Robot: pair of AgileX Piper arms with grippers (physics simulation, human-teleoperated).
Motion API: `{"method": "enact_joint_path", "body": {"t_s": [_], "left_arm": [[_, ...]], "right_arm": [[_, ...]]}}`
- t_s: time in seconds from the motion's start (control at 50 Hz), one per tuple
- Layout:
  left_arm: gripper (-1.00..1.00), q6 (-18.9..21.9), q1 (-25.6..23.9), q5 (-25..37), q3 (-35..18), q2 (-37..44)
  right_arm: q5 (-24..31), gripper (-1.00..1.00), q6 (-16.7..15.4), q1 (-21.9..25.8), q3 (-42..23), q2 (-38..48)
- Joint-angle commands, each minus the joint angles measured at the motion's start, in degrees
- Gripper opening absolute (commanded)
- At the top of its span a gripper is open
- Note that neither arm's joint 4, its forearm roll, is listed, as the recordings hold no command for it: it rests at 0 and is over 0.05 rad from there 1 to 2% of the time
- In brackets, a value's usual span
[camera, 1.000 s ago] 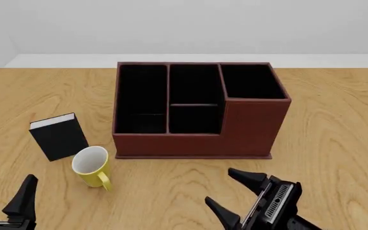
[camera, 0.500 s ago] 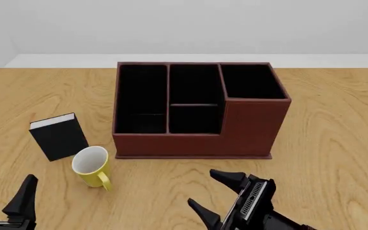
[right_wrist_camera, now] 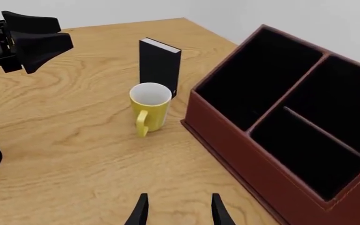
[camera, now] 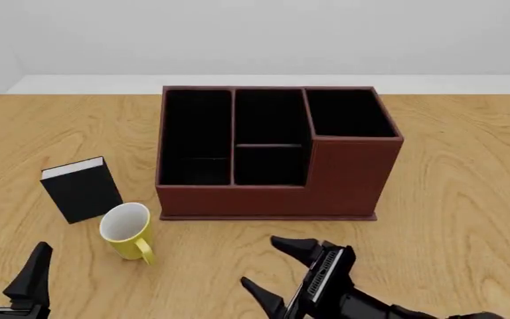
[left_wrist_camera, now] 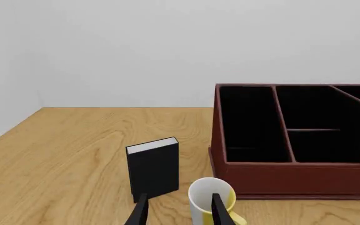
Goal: Pick up the yellow and white mug and place it to the right of the caddy.
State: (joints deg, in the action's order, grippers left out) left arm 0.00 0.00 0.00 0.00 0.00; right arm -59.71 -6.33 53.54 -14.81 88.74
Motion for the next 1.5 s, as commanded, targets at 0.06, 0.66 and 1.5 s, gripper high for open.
{"method": "enact_joint_path", "body": {"t_s": [0.06,0.66,1.5], "left_arm": [[1.00,0.0,0.0,0.0,0.0,0.0],[1.00,0.0,0.0,0.0,0.0,0.0],[1.00,0.0,0.0,0.0,0.0,0.0]], "right_arm": [[-1.3,1.00,0.6,0.9,-2.6,4.8],[0.0,1.00,1.6,3.4,-9.2,11.7],[3.4,1.00,1.8,6.6,-17.7,17.8]]}}
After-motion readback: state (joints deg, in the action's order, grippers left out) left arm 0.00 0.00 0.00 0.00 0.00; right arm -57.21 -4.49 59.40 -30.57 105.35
